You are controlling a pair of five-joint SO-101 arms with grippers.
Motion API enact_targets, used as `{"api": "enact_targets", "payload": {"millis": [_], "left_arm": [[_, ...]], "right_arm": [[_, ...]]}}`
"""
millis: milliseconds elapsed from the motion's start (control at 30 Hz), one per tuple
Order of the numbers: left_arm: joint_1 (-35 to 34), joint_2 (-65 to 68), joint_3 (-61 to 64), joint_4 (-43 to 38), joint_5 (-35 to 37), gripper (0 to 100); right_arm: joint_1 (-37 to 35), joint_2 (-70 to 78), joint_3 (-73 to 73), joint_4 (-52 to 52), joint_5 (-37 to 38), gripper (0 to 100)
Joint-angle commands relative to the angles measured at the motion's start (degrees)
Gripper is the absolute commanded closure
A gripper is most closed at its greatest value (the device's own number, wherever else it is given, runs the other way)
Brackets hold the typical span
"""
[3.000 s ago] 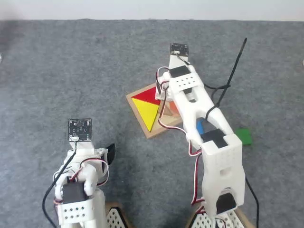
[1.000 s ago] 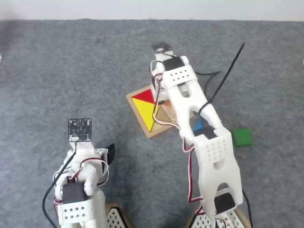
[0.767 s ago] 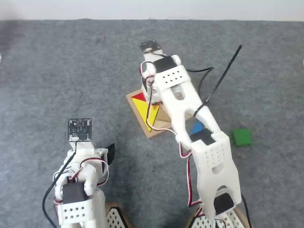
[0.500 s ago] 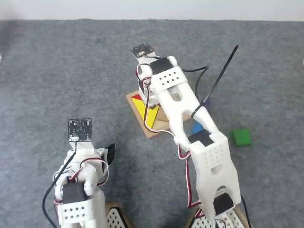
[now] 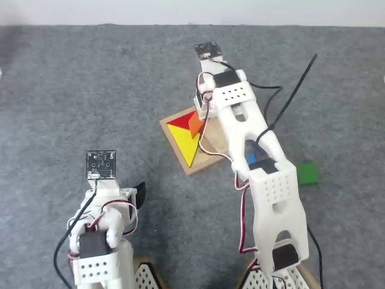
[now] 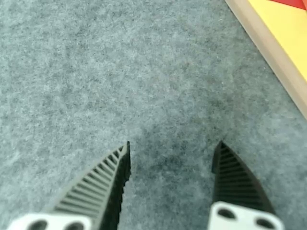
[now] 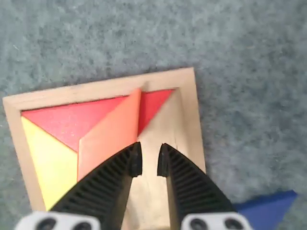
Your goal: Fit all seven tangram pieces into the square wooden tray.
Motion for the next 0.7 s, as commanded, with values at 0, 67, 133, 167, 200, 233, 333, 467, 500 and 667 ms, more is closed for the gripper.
{"api": "enact_targets", "payload": {"millis": [0, 67, 133, 167, 200, 233, 333, 467, 500, 667], "left_arm": [[-0.1, -1.2, -1.3, 0.3, 0.4, 73], [-0.1, -1.2, -1.3, 0.3, 0.4, 73], [-0.1, -1.2, -1.3, 0.3, 0.4, 73], [-0.1, -1.2, -1.3, 0.3, 0.4, 73], [-0.1, -1.2, -1.3, 0.3, 0.4, 73], [-0.1, -1.2, -1.3, 0.3, 0.4, 73], [-0.1, -1.2, -1.3, 0.3, 0.4, 73], [-0.1, -1.2, -1.3, 0.3, 0.4, 73], [-0.1, -1.2, -1.3, 0.3, 0.4, 73], [-0.1, -1.2, -1.3, 0.3, 0.4, 73]], "right_arm": [[0.4, -1.6, -2.2, -1.0, -0.6, 93.4], [0.4, -2.4, -2.2, -1.1, -0.6, 93.4], [0.4, -2.9, -2.2, -1.1, -0.6, 93.4], [0.4, -2.9, -2.2, -1.1, -0.6, 93.4], [0.4, -2.8, -2.2, -1.2, -0.6, 93.4], [0.4, -2.5, -2.2, -1.4, -0.4, 93.3], [0.4, -2.3, -2.2, -1.5, -0.6, 93.1], [-0.1, -2.9, -2.2, -1.2, -0.7, 92.8], [-0.5, -2.9, -2.2, -1.0, -0.7, 91.7], [-1.1, -2.5, -2.2, -0.9, -3.2, 77.6]]}}
